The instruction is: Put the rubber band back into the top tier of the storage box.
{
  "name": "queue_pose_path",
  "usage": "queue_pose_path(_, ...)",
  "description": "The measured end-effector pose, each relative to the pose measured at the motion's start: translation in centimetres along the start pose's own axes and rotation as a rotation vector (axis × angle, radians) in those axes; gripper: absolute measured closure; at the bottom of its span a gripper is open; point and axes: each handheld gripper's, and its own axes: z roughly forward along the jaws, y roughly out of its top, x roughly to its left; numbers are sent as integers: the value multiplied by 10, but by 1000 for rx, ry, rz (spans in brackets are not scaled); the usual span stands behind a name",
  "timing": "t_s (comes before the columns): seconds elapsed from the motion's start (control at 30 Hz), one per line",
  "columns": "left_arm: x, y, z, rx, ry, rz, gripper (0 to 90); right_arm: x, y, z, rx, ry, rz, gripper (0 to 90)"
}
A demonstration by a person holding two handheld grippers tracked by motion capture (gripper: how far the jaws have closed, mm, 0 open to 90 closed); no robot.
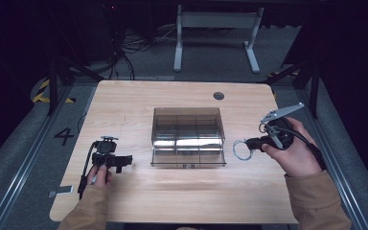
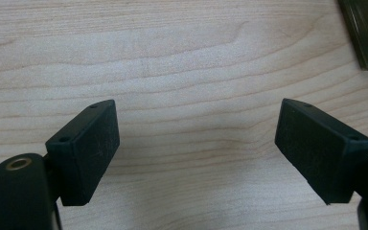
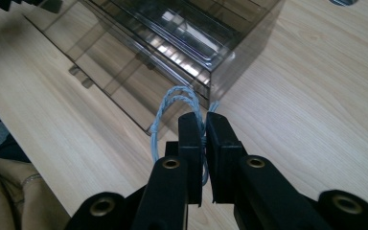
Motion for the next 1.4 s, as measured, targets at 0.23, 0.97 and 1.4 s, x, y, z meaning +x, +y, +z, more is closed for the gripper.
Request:
queue_pose_path(0.23,0,0,0,2,-1,1,162,11,10,6,-9,32,-26,861)
queue_pose_path(0.97,0,0,-1,4,-4,2,162,44,49,43,17,98,-117,861)
queue_pose_path(1.4,0,1,0,1,-15,8,162,54,67,67,30,116,-153,861)
